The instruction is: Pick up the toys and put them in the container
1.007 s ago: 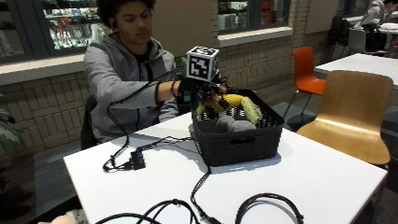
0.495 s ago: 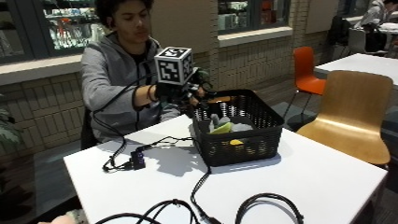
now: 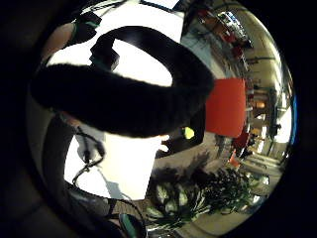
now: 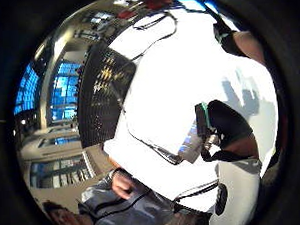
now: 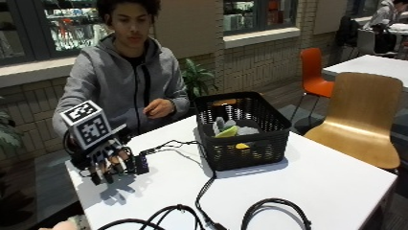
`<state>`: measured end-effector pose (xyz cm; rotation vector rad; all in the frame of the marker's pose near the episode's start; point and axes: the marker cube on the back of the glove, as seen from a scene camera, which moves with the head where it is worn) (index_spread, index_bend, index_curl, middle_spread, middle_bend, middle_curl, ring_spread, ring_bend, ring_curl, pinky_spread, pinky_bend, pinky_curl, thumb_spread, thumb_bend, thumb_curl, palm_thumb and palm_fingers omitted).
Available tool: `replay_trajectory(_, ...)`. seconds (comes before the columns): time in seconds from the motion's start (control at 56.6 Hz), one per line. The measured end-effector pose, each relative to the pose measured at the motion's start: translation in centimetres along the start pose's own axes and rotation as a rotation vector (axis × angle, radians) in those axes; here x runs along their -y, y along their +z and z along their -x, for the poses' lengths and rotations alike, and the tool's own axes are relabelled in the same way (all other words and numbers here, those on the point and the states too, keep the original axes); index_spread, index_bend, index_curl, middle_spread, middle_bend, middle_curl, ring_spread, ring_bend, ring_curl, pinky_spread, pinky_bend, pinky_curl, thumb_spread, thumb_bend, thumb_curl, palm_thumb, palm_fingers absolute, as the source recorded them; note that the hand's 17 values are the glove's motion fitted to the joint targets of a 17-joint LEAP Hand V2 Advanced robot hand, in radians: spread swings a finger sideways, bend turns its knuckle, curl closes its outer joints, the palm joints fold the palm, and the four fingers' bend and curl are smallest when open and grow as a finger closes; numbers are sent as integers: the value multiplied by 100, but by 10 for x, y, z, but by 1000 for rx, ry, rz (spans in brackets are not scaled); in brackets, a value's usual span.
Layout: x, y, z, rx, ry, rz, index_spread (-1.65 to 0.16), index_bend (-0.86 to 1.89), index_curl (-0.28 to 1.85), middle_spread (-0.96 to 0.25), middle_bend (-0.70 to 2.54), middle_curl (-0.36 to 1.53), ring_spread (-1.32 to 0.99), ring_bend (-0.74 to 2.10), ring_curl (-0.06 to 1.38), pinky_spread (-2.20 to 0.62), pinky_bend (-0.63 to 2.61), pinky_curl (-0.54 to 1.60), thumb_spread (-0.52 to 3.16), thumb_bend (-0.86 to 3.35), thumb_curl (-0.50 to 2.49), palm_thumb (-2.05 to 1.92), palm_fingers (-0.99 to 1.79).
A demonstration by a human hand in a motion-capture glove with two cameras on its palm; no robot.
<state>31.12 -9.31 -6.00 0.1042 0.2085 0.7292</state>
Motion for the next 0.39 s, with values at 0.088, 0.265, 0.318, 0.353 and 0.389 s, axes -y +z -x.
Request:
replay_trajectory(0.088,-13,7,-21,56,50,-14,-30,38,58,-8,15,18,-10,54,45,-1,115,32,161,14,37,31,10)
replay_trajectory(0.265,-28,13,-42,82,72,-33,-28,40,57,-6,16,19,-12,57,45,-2,114,32,161,18,36,32,11)
replay_trajectory(0.318,-28,13,-45,96,78,-36,-27,41,57,-6,15,20,-12,58,45,-2,114,32,161,19,36,32,11)
replay_trajectory(0.353,-28,13,-46,105,79,-34,-27,41,57,-6,15,20,-12,58,45,-2,114,32,162,20,36,32,11)
replay_trajectory(0.389,-29,14,-46,109,77,-33,-27,42,57,-6,15,20,-12,58,45,-2,114,32,162,21,36,32,10)
